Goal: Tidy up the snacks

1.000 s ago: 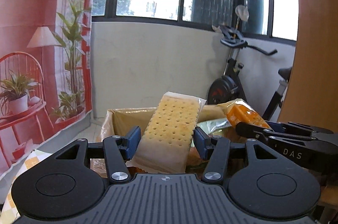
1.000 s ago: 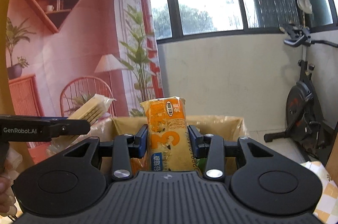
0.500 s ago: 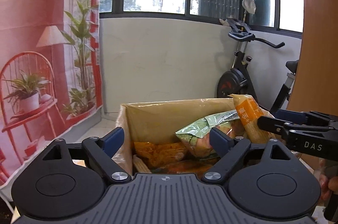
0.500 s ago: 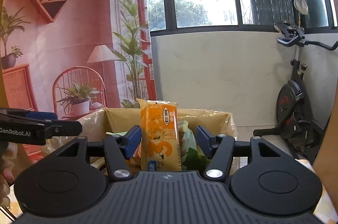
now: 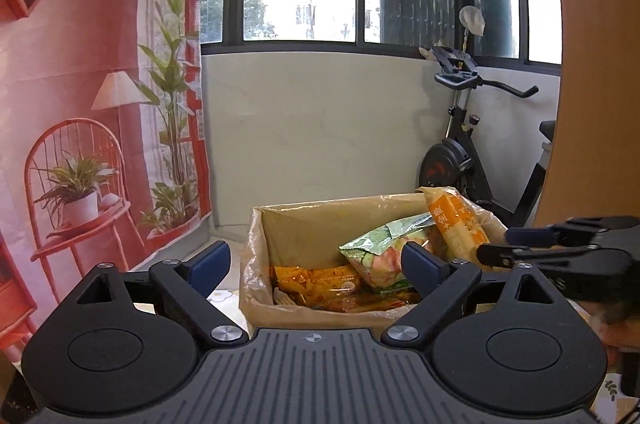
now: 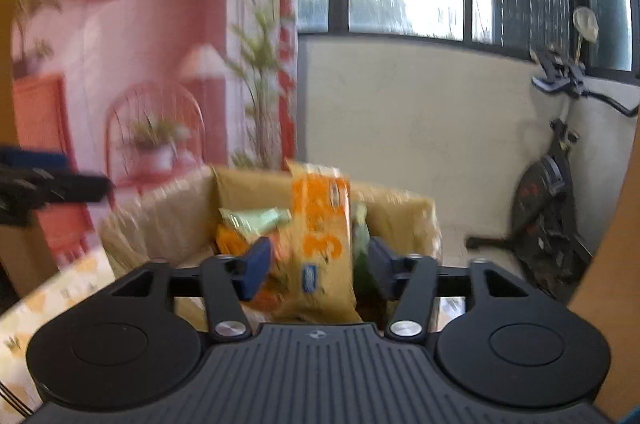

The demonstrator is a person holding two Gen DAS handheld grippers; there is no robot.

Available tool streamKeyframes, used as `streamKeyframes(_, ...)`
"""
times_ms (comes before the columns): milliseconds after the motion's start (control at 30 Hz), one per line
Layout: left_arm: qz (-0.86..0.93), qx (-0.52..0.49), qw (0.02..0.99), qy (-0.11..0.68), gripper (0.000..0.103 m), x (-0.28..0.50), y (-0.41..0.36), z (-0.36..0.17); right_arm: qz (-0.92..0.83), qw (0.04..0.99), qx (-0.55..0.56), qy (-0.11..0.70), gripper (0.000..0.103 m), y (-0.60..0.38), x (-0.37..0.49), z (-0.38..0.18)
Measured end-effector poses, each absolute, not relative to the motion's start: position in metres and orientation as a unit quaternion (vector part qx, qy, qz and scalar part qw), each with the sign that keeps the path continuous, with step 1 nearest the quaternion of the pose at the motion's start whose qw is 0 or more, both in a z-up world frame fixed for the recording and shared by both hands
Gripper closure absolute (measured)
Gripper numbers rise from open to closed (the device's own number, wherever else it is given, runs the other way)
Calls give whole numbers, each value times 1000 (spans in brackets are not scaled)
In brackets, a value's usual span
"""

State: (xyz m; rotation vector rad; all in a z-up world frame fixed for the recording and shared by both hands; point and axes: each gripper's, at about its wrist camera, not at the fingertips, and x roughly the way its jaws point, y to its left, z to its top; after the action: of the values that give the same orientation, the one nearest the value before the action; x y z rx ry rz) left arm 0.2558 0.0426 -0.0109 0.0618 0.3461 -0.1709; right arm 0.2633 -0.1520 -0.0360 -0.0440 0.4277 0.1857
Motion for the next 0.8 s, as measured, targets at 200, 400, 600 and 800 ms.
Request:
streamKeyframes(200, -71, 21, 981, 179, 9, 253, 53, -13, 100, 957, 85, 257, 98, -162, 296, -48)
streamKeyframes(400, -58, 20, 982, 177, 9, 250, 64, -9, 105, 953, 87, 272, 98, -144, 321, -44)
streamKeyframes(600, -42, 19, 984, 175, 9, 248, 62, -1, 101, 957, 64, 265, 93, -139, 304, -31)
streamKeyframes(800, -25, 37, 987, 154, 8, 226, 50, 12, 87, 963, 44, 251, 62, -142, 274, -8)
